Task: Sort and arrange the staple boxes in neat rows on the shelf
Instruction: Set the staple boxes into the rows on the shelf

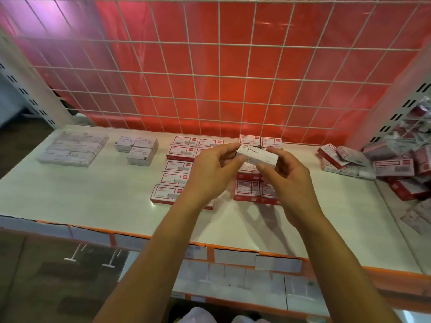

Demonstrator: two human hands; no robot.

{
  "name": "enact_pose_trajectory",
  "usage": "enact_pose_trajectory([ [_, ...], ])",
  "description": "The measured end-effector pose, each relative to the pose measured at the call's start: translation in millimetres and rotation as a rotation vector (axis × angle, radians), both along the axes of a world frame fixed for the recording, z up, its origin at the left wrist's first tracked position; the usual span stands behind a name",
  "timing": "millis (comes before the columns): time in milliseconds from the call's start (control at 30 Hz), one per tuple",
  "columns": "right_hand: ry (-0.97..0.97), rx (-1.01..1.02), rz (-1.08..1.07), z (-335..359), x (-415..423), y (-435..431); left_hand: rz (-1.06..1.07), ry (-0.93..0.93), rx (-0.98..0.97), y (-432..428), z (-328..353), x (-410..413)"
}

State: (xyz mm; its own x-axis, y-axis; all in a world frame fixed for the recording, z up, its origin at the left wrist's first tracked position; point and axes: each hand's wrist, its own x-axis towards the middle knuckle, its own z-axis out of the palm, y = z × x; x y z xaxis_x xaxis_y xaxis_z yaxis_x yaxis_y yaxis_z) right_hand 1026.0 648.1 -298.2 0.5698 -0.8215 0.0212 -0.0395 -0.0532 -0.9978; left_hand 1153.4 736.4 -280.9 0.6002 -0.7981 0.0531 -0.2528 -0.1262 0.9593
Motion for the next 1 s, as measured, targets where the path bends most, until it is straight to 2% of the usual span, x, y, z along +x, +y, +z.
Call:
enact_pose_trajectory([
  [133, 0.032, -0.028, 0.006, 4, 8, 5, 0.078, 0.032, -0.023, 8, -3, 9],
  [300, -0.037, 0.046, 0.029, 8, 18, 12, 0.164, 0.047, -0.033, 17, -4, 17],
  [567, 0.001, 0.067, 0.043, 11, 32, 20, 0.177, 0.012, -0.049, 32, -2, 28],
  [1000, 0.001, 0.104, 0.127, 8, 51, 34, 0.303, 0.128, -0.048, 55, -6, 37],
])
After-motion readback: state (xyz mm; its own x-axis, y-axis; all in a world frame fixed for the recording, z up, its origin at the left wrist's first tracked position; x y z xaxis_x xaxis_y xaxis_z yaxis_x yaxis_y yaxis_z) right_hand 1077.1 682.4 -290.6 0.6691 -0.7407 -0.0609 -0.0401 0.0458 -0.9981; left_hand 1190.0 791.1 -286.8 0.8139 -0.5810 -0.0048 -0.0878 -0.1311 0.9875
